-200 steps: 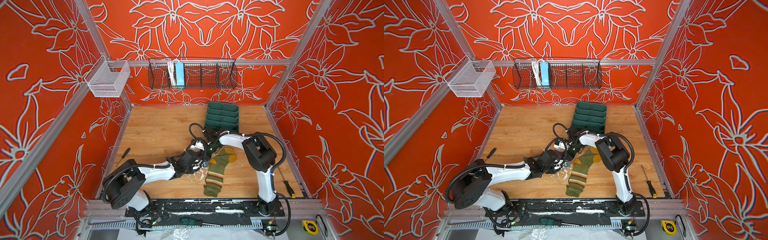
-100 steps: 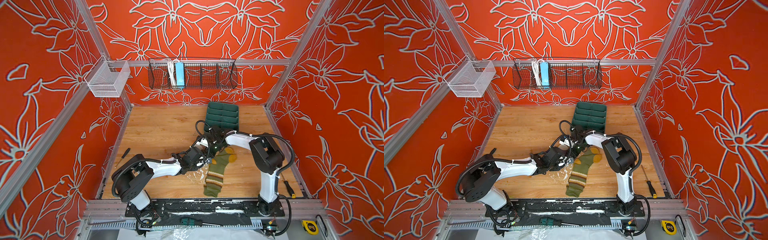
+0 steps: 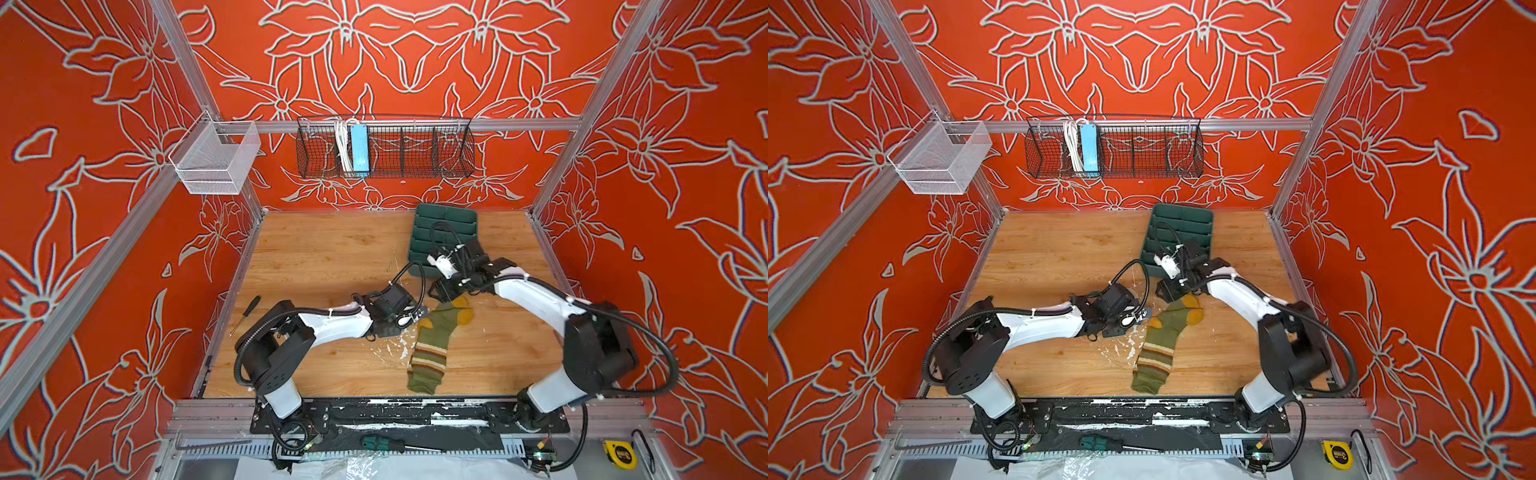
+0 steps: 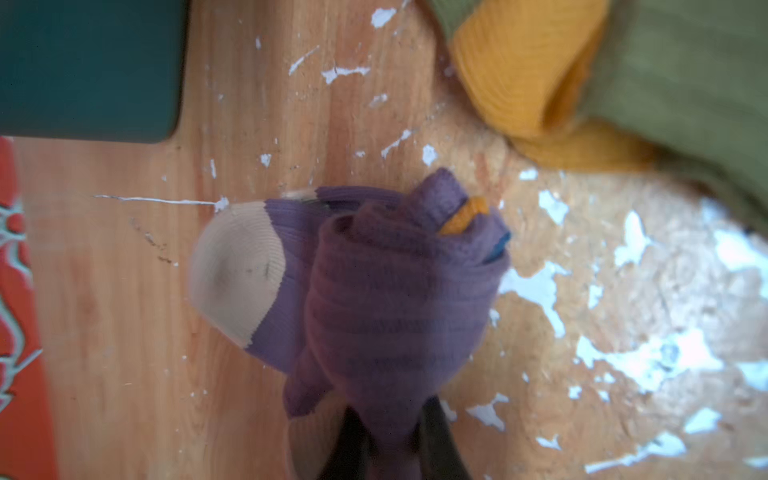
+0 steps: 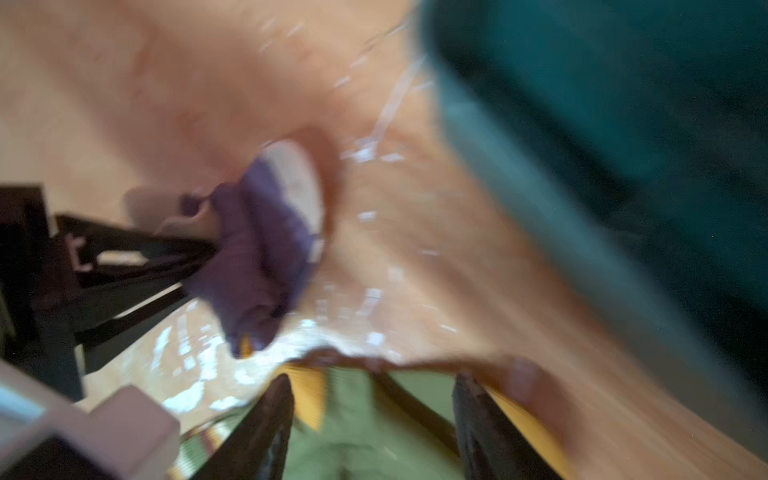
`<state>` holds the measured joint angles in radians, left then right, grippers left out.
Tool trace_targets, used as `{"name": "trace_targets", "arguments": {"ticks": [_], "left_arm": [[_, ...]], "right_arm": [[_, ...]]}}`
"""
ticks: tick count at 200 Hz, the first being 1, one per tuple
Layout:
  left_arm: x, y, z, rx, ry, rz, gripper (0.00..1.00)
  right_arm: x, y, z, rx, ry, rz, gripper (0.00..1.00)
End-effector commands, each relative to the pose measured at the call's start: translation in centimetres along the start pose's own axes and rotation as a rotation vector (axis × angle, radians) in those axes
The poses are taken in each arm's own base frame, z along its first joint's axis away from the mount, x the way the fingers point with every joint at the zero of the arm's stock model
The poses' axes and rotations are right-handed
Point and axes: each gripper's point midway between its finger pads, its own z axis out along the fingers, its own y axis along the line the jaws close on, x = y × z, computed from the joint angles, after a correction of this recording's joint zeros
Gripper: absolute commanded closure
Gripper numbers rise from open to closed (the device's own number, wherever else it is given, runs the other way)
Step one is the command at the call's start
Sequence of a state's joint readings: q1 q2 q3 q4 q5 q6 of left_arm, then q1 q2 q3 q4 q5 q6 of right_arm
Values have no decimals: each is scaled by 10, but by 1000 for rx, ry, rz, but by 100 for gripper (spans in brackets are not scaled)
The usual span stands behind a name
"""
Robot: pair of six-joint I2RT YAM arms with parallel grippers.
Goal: Roll the socks
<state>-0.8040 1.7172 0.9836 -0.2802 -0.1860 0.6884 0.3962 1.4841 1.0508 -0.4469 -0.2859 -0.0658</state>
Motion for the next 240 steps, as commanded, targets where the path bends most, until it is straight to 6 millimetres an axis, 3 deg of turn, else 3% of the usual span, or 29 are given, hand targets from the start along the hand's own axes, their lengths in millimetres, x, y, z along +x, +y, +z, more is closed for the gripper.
{"name": "trace_targets", "arguments": {"ticks": [1, 36, 55, 79, 117, 135, 175, 188, 201, 240], "left_arm": [[35, -33, 10, 206, 226, -53, 100], [17, -24, 12, 295, 234, -187, 99], [8, -27, 4, 401, 209, -249, 97], [7, -32, -1, 525, 224, -300, 94], [7, -27, 1, 659, 226, -427, 88], [6, -26, 3, 725, 209, -491, 87], [12, -30, 6, 819, 224, -561, 80], [14, -32, 8, 846, 231, -578, 79], [15, -38, 7, 879, 240, -585, 78], [15, -43, 4, 922, 258, -590, 78]], "right_arm": [[-10, -45, -39, 297, -142, 86, 37], [-7, -63, -80, 461, -274, 82, 37], [-12, -46, -89, 384, -345, 6, 37], [-11, -4, -87, 178, -427, -125, 37], [20, 91, -63, -75, -398, -520, 37], [37, 117, -51, -121, -365, -682, 37], [57, 142, -20, -137, -360, -876, 35], [62, 145, -6, -111, -338, -924, 23], [61, 145, 6, -80, -338, -966, 18], [44, 141, 36, 19, -312, -1112, 18]]}}
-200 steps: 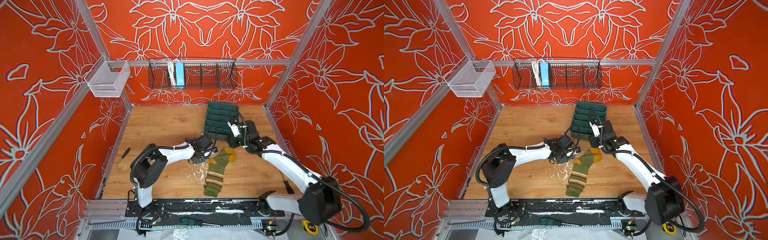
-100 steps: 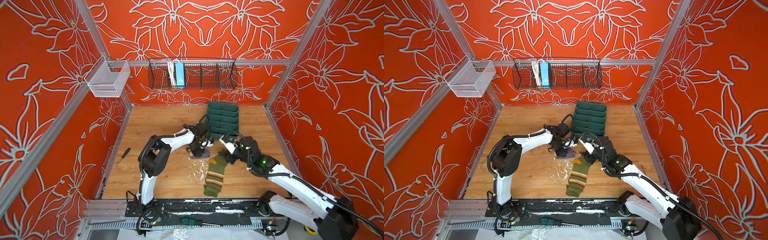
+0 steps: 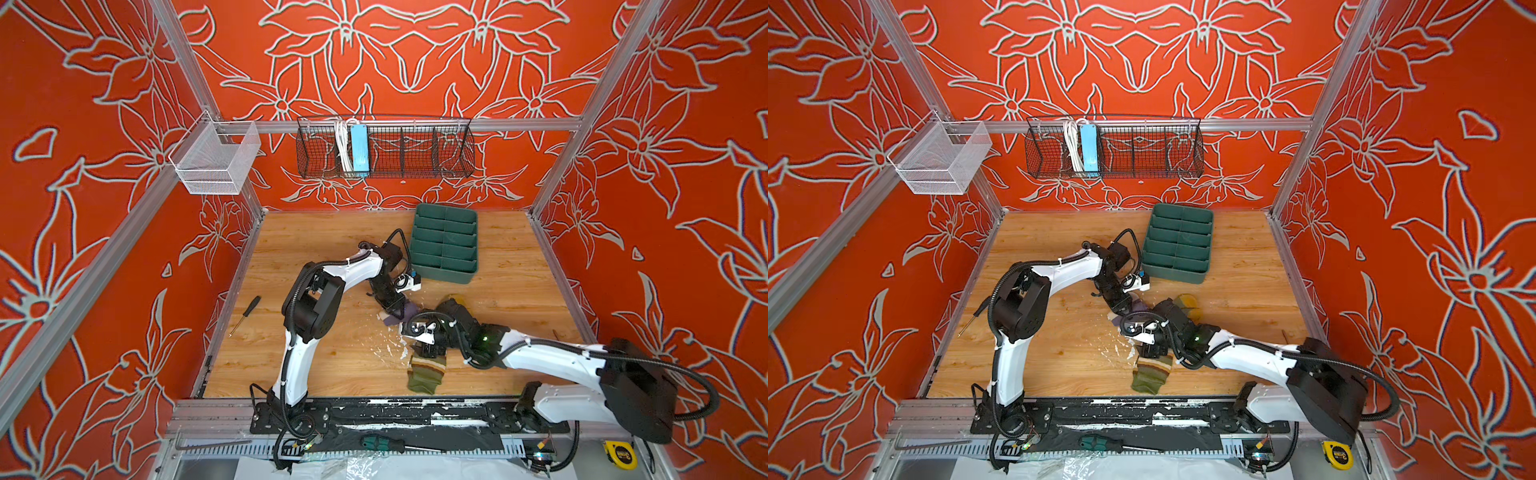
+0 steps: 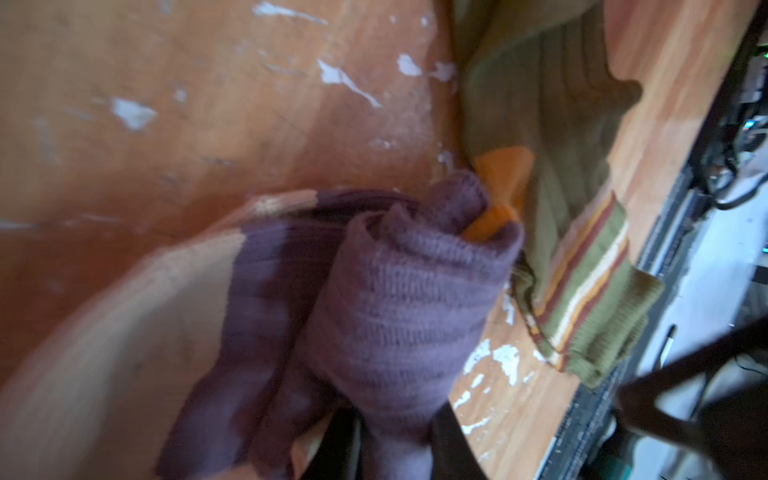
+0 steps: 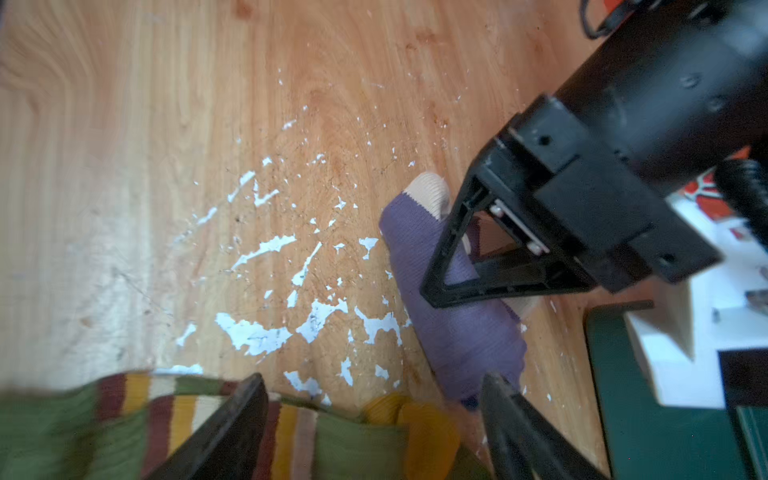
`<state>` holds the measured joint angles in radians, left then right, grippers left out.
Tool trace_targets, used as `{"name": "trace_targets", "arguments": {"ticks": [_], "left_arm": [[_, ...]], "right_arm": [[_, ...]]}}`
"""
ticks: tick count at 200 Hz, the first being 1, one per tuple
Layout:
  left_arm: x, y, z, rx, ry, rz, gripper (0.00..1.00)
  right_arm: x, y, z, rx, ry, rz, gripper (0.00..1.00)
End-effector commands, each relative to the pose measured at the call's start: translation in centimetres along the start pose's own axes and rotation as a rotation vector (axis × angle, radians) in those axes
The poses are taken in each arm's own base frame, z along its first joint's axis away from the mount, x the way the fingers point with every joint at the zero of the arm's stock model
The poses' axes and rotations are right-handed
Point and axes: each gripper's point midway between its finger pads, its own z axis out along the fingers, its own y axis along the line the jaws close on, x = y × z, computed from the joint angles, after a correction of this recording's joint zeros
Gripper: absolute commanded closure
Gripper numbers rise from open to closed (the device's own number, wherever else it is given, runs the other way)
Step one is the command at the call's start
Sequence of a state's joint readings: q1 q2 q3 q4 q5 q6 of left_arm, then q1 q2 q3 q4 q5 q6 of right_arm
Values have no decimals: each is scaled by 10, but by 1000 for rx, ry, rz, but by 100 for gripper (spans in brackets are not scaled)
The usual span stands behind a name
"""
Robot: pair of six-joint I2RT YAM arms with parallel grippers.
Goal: Roll the socks
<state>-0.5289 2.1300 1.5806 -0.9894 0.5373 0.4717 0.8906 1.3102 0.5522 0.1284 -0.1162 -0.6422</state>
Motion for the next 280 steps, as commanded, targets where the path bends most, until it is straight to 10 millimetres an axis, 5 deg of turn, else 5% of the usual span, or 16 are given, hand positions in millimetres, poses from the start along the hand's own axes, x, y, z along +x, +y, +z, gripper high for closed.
{"name": "trace_targets", "arguments": {"ticks": [1, 41, 106, 128, 145, 172, 200, 220, 224, 252, 280], "left_arm": [[39, -5, 25, 76, 165, -84, 78], [40, -4, 23, 65, 165, -83, 78], [40, -2, 19, 30, 151, -74, 74], [39, -3, 19, 33, 151, -76, 72], [36, -1, 14, 5, 132, -67, 58], [28, 0, -6, -90, 51, -6, 42], [13, 8, -46, -302, -115, 57, 32], [7, 17, -87, -506, -259, 57, 12], [6, 18, -97, -545, -291, 56, 0], [16, 22, -168, -844, -497, 19, 3], [45, -26, -248, -1007, -808, 96, 3]], "right_arm": [[-18, -29, 11, 111, -11, -156, 18], [-11, -42, 38, 121, 86, -271, 22], [25, -25, 70, 33, 223, -350, 40], [29, -22, 75, 20, 243, -358, 55], [32, -13, 73, -29, 264, -366, 78], [42, 16, 65, -171, 301, -351, 93], [48, 41, 52, -321, 342, -275, 100], [47, 47, 46, -385, 368, -228, 100], [47, 48, 45, -403, 372, -223, 100], [41, 51, 41, -512, 392, -162, 100], [37, 52, 41, -639, 430, -91, 100]]}}
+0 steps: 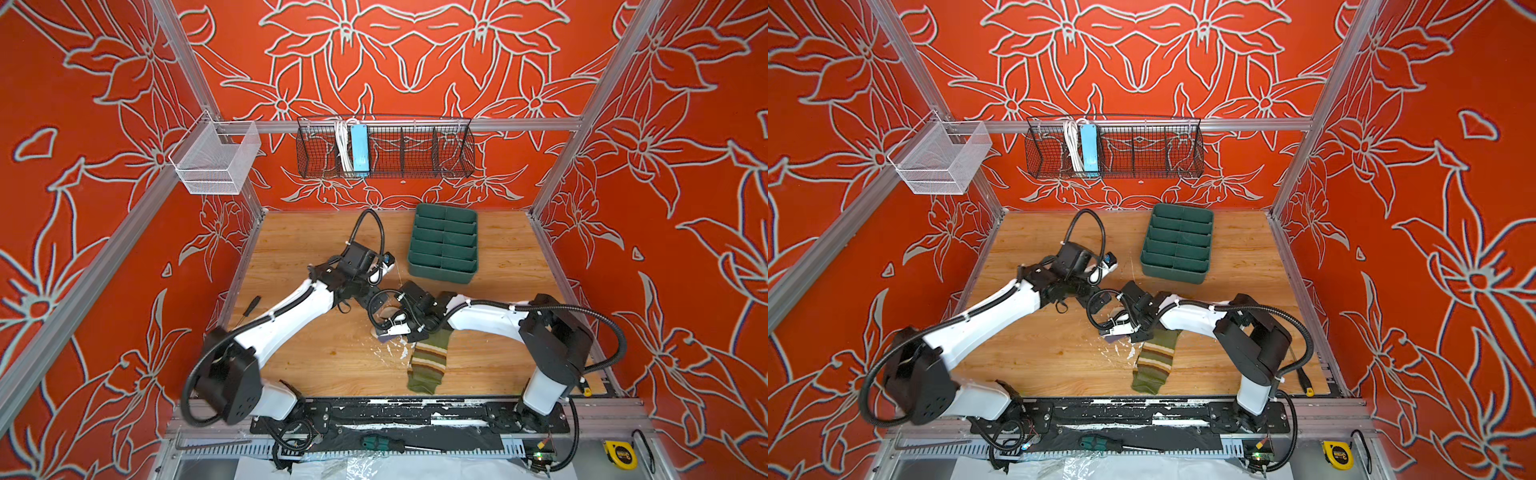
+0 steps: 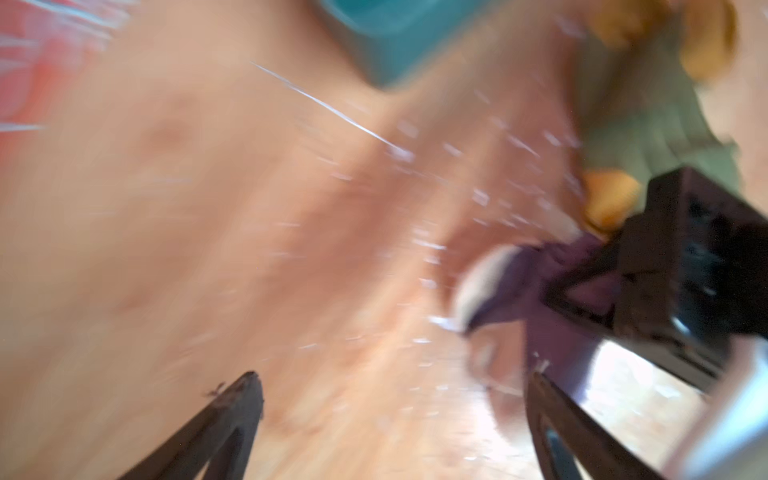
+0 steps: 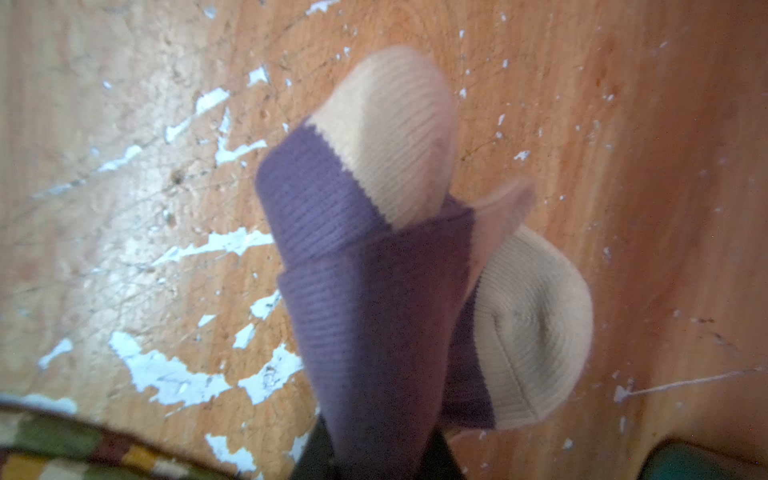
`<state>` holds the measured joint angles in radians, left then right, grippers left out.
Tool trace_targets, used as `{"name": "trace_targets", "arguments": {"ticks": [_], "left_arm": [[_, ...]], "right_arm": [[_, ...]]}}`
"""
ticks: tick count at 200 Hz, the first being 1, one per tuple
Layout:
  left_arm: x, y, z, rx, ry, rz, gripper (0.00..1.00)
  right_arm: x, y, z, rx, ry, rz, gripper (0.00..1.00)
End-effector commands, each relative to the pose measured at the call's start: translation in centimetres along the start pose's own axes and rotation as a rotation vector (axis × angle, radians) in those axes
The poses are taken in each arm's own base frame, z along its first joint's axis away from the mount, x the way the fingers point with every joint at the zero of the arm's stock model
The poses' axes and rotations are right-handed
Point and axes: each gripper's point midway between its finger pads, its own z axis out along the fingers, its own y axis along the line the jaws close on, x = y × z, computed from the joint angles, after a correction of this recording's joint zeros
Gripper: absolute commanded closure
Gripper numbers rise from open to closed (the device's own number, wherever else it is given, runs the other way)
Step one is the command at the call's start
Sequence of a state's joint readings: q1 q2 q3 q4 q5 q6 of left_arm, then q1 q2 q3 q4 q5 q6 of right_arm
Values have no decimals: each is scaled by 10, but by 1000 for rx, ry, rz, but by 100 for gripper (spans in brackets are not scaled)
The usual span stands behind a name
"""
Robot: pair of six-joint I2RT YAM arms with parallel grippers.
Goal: Roll the socks
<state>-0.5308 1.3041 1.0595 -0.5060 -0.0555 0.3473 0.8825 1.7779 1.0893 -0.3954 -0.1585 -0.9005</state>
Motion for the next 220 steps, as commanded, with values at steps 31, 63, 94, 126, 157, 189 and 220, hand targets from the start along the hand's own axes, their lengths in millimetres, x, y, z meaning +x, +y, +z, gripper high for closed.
{"name": "trace_targets", "arguments": {"ticks": [31, 63, 94, 126, 157, 189, 220], "left_arm": [[-25, -1, -154, -151, -631, 174, 3], [-6, -33, -174, -27, -672, 279, 3], [3, -48, -157, 64, -591, 322, 3], [15, -75, -111, 95, -459, 519, 3], [23, -112, -54, 72, -374, 712, 1], [32, -128, 0, 74, -312, 700, 7], [37, -128, 37, 36, -240, 706, 12]], "right_arm": [[20, 44, 12, -422, 115, 159, 100], [21, 36, 19, -521, 155, 222, 100], [22, 24, 25, -558, 169, 264, 100], [17, 5, 27, -543, 103, 296, 100], [14, -4, 31, -537, 79, 316, 100], [12, -4, 33, -549, 66, 321, 100], [11, -5, 31, -537, 49, 311, 100]]}}
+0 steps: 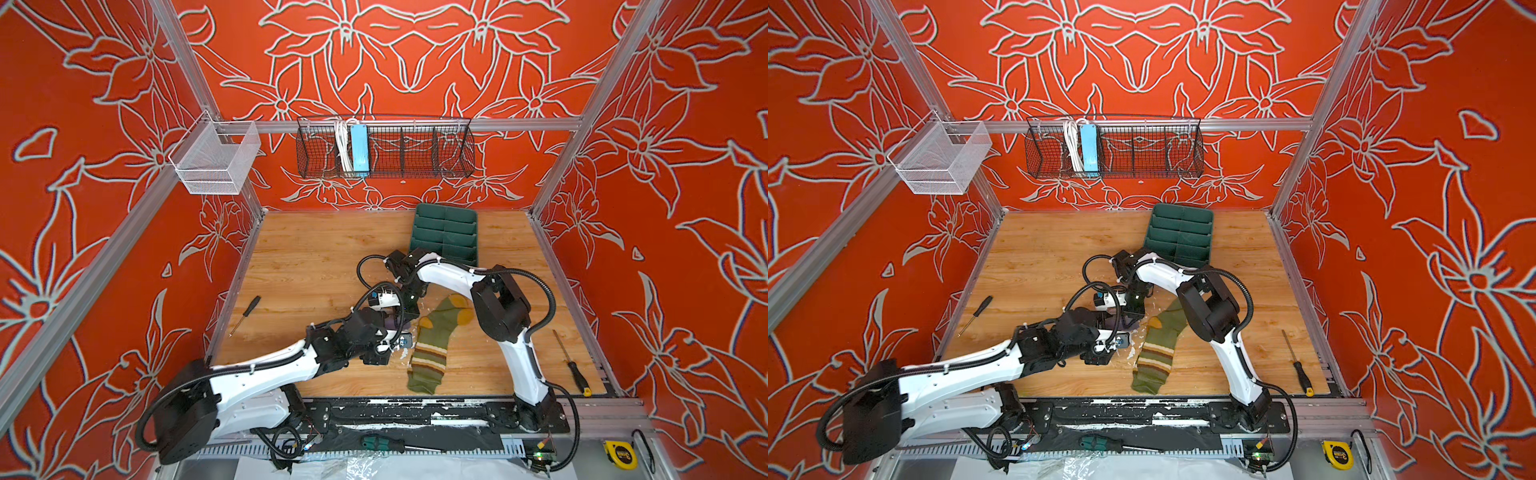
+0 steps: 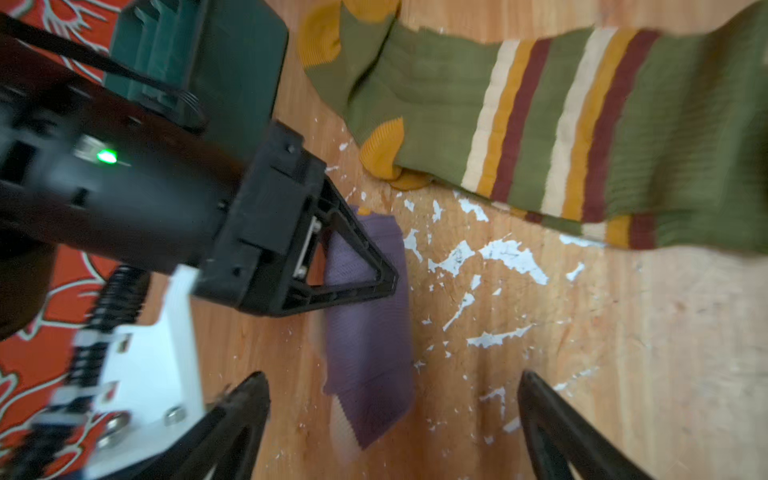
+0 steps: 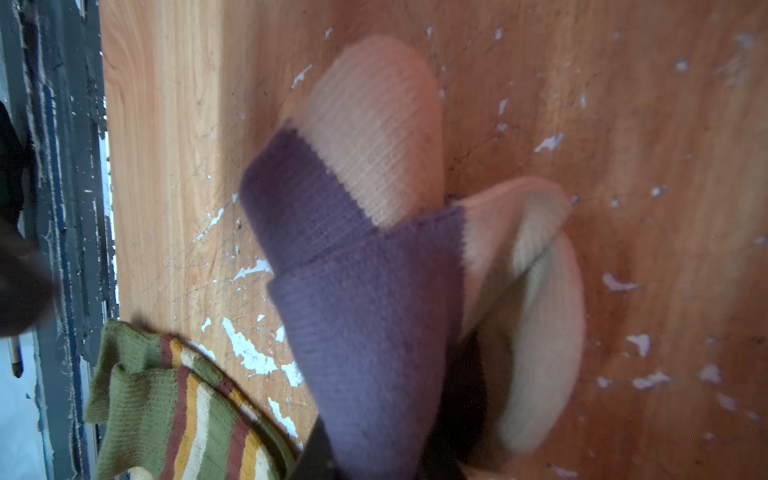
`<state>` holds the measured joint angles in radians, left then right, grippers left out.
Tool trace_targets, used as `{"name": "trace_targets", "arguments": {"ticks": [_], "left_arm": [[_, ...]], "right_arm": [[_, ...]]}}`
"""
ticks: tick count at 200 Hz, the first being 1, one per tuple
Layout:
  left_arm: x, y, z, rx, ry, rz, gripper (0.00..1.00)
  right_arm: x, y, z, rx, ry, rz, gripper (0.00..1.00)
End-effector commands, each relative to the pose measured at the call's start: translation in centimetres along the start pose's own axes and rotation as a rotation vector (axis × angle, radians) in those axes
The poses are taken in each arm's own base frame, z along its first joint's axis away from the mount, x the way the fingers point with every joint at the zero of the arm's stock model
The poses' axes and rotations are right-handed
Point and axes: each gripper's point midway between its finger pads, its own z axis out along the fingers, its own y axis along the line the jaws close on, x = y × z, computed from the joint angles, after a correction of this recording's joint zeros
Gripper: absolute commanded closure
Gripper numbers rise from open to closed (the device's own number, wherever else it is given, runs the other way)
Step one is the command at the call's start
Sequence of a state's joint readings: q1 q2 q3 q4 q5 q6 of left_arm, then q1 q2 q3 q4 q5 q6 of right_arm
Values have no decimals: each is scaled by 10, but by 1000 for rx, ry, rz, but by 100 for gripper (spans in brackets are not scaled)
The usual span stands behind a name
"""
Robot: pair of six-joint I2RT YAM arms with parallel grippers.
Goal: Roll the socks
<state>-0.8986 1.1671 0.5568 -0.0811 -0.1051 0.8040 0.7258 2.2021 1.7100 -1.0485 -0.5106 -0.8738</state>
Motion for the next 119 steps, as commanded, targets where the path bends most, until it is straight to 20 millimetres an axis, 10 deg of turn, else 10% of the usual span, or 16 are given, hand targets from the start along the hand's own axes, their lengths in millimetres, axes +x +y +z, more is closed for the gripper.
{"name": "trace_targets", "arguments": {"ticks": [1, 44, 119], "left_arm": [[-14, 26, 15, -118, -21, 6, 13], [11, 48, 43, -188, 111, -79, 32], [48, 34, 66, -79, 290, -35, 32]], "right_arm": [[16, -6, 26, -22, 46, 17, 100], [15, -9, 21, -1, 27, 17, 100], [14, -11, 14, 36, -9, -5, 100]]}}
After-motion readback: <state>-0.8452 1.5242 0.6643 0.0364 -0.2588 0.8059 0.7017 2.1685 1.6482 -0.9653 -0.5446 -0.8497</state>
